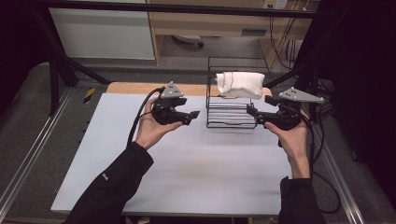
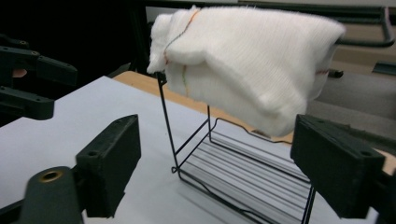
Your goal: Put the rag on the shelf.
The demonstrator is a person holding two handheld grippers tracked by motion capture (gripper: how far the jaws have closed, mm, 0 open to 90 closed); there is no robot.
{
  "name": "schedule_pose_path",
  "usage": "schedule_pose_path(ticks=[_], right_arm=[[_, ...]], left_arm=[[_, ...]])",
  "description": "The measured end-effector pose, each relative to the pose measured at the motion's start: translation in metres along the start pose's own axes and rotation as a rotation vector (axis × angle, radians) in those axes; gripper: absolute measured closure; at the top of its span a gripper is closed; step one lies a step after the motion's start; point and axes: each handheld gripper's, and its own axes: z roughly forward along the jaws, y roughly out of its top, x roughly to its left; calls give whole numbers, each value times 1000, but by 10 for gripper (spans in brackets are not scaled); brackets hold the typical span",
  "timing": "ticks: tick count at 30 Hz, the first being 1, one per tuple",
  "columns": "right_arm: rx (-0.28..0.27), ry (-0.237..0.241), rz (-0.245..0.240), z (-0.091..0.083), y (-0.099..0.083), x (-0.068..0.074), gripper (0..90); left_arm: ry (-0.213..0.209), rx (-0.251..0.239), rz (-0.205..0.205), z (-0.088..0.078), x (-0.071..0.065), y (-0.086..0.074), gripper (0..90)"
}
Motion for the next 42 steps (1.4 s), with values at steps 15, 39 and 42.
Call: schedule_pose_path(ticks=[15,39,42], right_arm=[[66,59,7,11,-45,20,56],[198,123,61,9,-149,22,19],[216,125,67,7,-160,20,17]], left_arm=[[88,71,-71,-52,26,-97,77],[98,75,-170,-92,33,-207,46],[95,76,-175,-92,34,-214,46]])
